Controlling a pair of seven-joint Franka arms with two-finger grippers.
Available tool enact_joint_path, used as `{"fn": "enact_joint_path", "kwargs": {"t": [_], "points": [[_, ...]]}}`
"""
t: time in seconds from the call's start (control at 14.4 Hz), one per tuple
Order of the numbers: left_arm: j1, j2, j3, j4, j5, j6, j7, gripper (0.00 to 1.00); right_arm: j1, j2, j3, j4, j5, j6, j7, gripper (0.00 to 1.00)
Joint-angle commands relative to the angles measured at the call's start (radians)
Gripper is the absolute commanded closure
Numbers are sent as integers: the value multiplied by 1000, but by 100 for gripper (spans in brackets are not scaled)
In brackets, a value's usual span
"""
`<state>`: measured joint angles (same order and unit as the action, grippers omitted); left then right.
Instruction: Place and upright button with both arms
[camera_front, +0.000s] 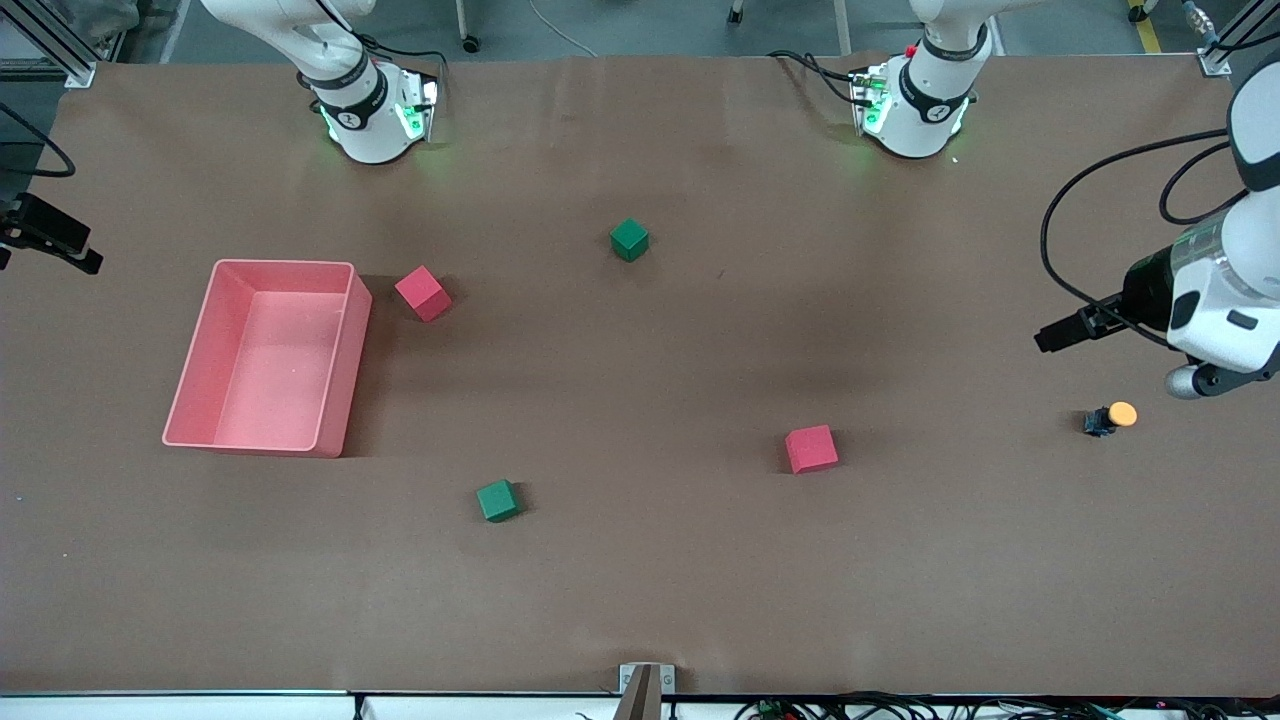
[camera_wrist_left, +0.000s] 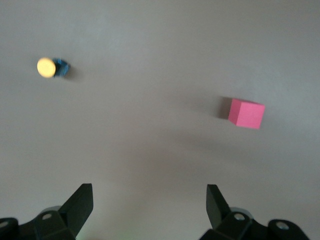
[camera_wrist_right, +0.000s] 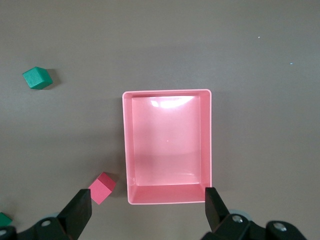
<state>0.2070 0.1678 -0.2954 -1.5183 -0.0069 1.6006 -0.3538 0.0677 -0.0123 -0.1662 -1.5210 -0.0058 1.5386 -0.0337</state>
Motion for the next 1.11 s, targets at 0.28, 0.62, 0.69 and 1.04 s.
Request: {"fn": "enact_joint_path", "kwargs": {"t": [0.28, 0.62, 0.69, 1.04], "points": [[-211, -86, 240, -8, -18, -42, 288, 0, -14, -11, 10, -1, -10, -6, -8, 0], [-244, -105, 291, -10, -10, -44, 381, 0, -12, -9, 11, -1, -10, -6, -8, 0], [-241, -111, 294, -11, -7, -60, 389, 0, -12, -9, 11, -1, -10, -6, -8, 0], [-247, -110, 285, -8, 99, -68, 438, 0, -12, -9, 11, -1, -10, -8, -8, 0]]}}
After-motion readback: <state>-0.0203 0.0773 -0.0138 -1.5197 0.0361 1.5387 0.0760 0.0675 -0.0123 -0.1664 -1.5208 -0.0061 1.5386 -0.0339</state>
